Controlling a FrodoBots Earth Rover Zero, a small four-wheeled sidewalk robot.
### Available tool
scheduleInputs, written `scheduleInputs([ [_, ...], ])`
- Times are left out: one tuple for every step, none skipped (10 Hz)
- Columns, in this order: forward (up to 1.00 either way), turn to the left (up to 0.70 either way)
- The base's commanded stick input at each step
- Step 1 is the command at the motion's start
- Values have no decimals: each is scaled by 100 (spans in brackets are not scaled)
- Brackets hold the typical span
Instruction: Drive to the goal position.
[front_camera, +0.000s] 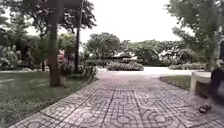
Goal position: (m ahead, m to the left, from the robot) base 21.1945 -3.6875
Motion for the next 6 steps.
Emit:
scheduleInputs([
  [70, 0],
  [70, -4],
  [70, -27],
  [70, -27],
  [70, -18],
  [70, 0],
])
